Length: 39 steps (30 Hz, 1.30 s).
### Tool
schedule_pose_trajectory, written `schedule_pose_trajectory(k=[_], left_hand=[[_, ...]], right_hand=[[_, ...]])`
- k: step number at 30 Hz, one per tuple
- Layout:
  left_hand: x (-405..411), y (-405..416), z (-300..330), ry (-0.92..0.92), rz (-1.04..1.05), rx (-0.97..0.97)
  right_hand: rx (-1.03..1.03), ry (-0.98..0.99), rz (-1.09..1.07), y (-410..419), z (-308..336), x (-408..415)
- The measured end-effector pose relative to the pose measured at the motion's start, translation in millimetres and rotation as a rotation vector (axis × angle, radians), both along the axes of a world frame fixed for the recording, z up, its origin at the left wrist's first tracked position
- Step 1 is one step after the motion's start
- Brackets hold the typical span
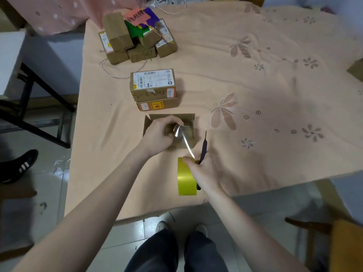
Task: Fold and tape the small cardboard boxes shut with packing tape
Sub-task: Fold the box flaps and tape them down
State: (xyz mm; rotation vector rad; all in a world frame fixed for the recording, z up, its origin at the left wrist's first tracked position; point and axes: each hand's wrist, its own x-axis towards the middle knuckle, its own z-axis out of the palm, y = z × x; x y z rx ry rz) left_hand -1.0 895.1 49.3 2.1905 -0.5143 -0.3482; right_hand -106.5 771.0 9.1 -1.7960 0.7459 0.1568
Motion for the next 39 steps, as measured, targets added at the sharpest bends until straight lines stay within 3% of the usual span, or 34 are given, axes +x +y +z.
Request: schedule_pose_trajectory(k=[7,12,21,28,39], left_hand=[[0,-7,-39,-0.133,-0.046,0.231],[0,-9,-54,-0.202,0.029,0.196],[-3,-11,-67,-0.316,-0.02,0.099],[-4,-8,-72,-0.146,-0.045,-0.081],[-12,-7,-73,0.139,0.136,-0.219]], right_hand=[[-0.166,-0.111,0.007,-2,-2,13],[-0.087,-0.127,0.01,3,-13,22],[-0.016,-0.097,-0.017,4,-28,26],[-0.047,-0.162,-0.047,-3,-30,30],[-0.183,-0.112,-0.018,-23,-35,41]])
